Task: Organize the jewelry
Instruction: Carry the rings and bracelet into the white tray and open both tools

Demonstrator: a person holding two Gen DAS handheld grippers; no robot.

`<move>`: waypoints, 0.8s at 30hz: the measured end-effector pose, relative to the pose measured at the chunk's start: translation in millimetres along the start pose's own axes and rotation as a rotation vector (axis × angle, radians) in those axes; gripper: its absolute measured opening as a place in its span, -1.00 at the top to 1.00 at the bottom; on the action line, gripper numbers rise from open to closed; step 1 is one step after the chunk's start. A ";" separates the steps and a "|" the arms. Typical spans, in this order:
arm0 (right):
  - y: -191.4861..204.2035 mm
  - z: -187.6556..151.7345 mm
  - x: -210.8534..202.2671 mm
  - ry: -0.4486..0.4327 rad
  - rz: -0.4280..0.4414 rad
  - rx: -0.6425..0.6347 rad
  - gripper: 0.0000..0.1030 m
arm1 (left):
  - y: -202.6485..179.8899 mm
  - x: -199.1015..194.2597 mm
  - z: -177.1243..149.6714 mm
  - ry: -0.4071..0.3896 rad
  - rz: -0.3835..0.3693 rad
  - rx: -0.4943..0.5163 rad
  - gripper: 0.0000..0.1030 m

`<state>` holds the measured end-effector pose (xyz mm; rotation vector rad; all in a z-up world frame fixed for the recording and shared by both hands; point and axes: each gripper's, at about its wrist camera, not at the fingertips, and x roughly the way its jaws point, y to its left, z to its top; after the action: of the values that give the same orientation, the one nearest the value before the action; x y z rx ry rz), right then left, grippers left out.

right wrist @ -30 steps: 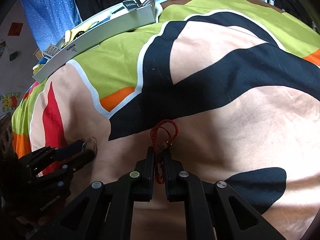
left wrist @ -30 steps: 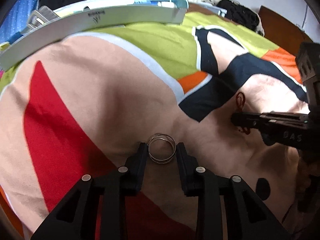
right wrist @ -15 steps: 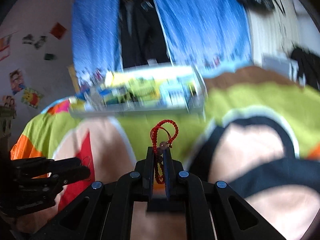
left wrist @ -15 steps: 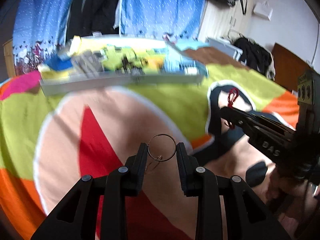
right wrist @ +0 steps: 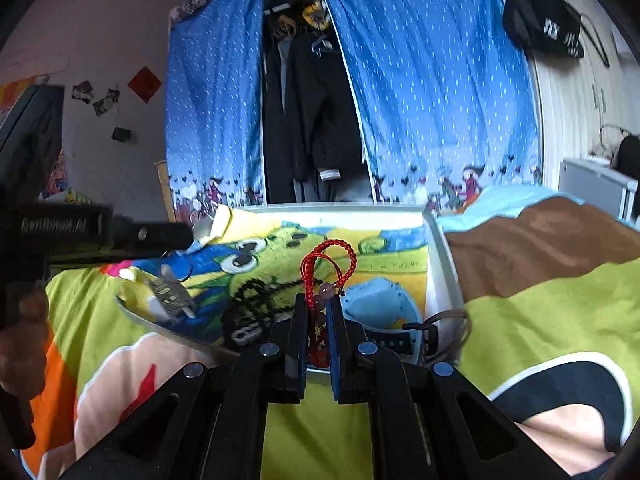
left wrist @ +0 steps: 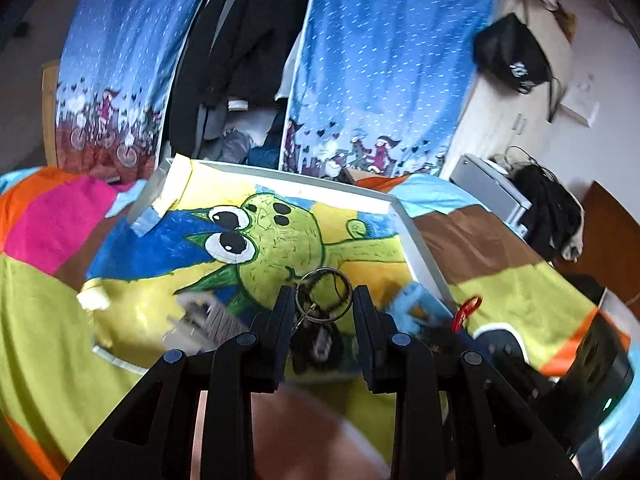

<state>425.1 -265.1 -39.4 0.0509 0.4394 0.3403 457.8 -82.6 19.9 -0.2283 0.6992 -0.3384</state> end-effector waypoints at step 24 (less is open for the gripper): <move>6.3 -0.9 14.6 0.046 0.006 0.025 0.19 | 16.2 12.5 -4.1 0.098 0.030 -0.098 -0.02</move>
<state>435.2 -254.3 -45.4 0.0692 0.4893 0.3428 467.7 -72.8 4.4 -0.2954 0.8161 -0.2880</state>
